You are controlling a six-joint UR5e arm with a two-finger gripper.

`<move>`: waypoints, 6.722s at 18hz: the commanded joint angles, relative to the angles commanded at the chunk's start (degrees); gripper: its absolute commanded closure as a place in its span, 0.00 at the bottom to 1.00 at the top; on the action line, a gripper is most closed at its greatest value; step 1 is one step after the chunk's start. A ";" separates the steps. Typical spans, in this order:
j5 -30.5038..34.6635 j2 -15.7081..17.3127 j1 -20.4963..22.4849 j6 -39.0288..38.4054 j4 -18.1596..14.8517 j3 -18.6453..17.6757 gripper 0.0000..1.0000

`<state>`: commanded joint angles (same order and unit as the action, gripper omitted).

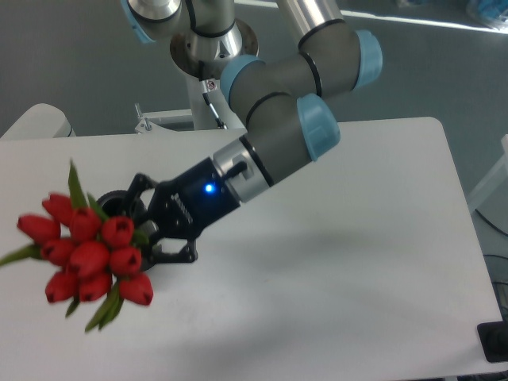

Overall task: Insert the flowers into the vase
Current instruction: 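Swing the tulip bunch over the black vase opening, then lower the tulip stems down into the black vase, then open the gripper to release the tulips in the vase, then withdraw the open gripper away from the tulips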

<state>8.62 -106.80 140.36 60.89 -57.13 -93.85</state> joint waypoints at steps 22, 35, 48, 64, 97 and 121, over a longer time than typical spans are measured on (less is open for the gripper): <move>-6.86 5.72 -1.93 12.76 0.09 -12.50 0.91; -6.77 5.72 -1.93 19.96 0.26 -17.86 0.87; -6.16 4.76 -1.49 28.05 0.35 -23.13 0.78; -3.61 -0.17 -1.14 35.61 0.53 -26.82 0.45; -3.52 3.17 7.64 34.65 0.26 -31.30 0.00; 11.50 1.25 18.19 29.03 0.09 -21.65 0.00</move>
<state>20.12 -105.55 158.56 89.92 -57.04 -115.50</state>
